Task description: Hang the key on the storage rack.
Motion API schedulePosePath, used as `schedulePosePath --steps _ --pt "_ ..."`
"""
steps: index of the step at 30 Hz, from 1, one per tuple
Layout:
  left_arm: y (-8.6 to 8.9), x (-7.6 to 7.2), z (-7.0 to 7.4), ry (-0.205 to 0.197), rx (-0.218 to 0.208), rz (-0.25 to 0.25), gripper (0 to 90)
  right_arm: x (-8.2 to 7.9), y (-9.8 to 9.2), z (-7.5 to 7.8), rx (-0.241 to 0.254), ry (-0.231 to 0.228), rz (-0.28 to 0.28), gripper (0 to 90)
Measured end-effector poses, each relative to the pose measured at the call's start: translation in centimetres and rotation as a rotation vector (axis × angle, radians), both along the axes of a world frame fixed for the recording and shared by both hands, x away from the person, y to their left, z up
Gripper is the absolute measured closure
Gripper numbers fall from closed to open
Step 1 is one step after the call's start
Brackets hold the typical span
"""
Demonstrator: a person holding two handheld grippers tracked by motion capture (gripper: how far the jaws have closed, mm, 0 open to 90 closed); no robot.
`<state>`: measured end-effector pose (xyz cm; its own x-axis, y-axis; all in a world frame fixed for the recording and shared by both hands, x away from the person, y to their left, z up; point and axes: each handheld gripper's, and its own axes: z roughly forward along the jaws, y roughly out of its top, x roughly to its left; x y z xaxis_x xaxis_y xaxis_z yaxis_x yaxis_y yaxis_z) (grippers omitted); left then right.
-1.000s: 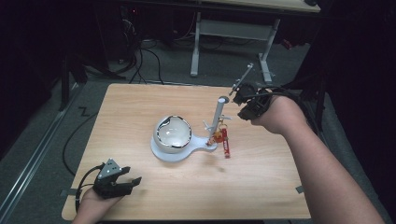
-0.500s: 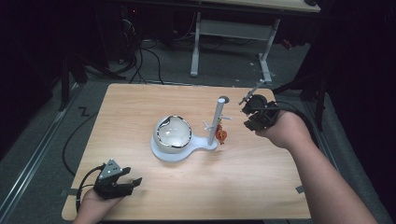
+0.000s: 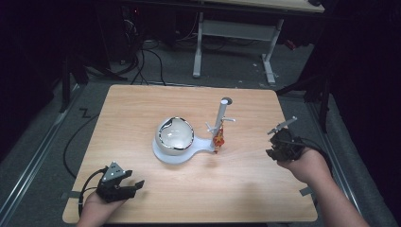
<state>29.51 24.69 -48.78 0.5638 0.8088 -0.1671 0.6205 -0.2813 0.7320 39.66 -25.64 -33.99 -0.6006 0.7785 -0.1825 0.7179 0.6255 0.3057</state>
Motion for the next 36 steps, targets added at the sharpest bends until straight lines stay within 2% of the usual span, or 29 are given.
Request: schedulePosePath --steps 2,4,6,8,13,14,15,16,17,21,23,24,25,27,32,36 --pt "0.0 0.0 0.0 0.001 0.006 0.005 35.2 -0.6 -0.5 -1.3 0.012 -0.001 -0.015 66.9" --pt "0.0 0.0 -0.2 0.008 0.005 0.008 34.9 -1.6 -1.0 -3.9 0.032 -0.023 -0.041 64.5" --pt "0.0 0.1 -0.2 0.011 0.000 0.007 34.9 -1.8 -1.1 -4.5 0.030 -0.031 -0.048 63.3" --pt "0.0 0.1 -0.3 0.010 0.007 0.012 34.7 -2.4 -1.2 -5.9 0.053 -0.050 -0.068 61.9" --pt "0.0 0.2 -0.3 0.013 -0.003 0.031 33.8 -4.0 -0.5 -8.9 0.126 -0.178 -0.127 55.8" --pt "0.0 0.2 -0.4 0.014 -0.004 0.032 33.8 -4.4 -0.3 -9.7 0.169 -0.216 -0.160 53.6" --pt "0.0 0.2 -0.5 0.016 -0.004 0.031 33.8 -4.4 -0.3 -9.7 0.169 -0.216 -0.160 53.6" --pt "0.0 0.2 -0.6 0.019 -0.002 0.030 33.8 -4.6 -0.2 -10.1 0.189 -0.232 -0.176 52.4" --pt "0.0 0.2 -0.6 0.023 -0.002 0.030 33.7 -4.8 0.0 -11.3 0.191 -0.250 -0.187 50.9" --pt "0.0 0.2 -0.9 0.028 0.002 0.034 33.6 -5.1 -0.2 -12.4 0.197 -0.283 -0.193 49.7" --pt "0.0 0.3 -1.0 0.035 0.001 0.041 33.6 -5.0 -0.4 -12.6 0.215 -0.274 -0.194 48.0" --pt "0.0 0.3 -1.1 0.040 0.002 0.044 33.6 -5.0 -0.4 -13.0 0.240 -0.267 -0.197 47.6" --pt "0.0 0.3 -1.1 0.040 0.002 0.044 33.5 -5.0 -0.4 -13.0 0.240 -0.267 -0.197 47.6" --pt "-0.1 0.3 -1.1 0.040 0.005 0.046 33.5 -5.1 -0.6 -13.4 0.277 -0.242 -0.211 46.9" --pt "-0.3 0.2 -1.0 0.033 0.006 0.040 33.6 -5.4 -0.2 -13.4 0.255 -0.262 -0.182 46.4" --pt "-0.4 0.3 -0.9 0.029 0.004 0.033 33.6 -5.7 -0.1 -13.6 0.237 -0.261 -0.168 46.2"
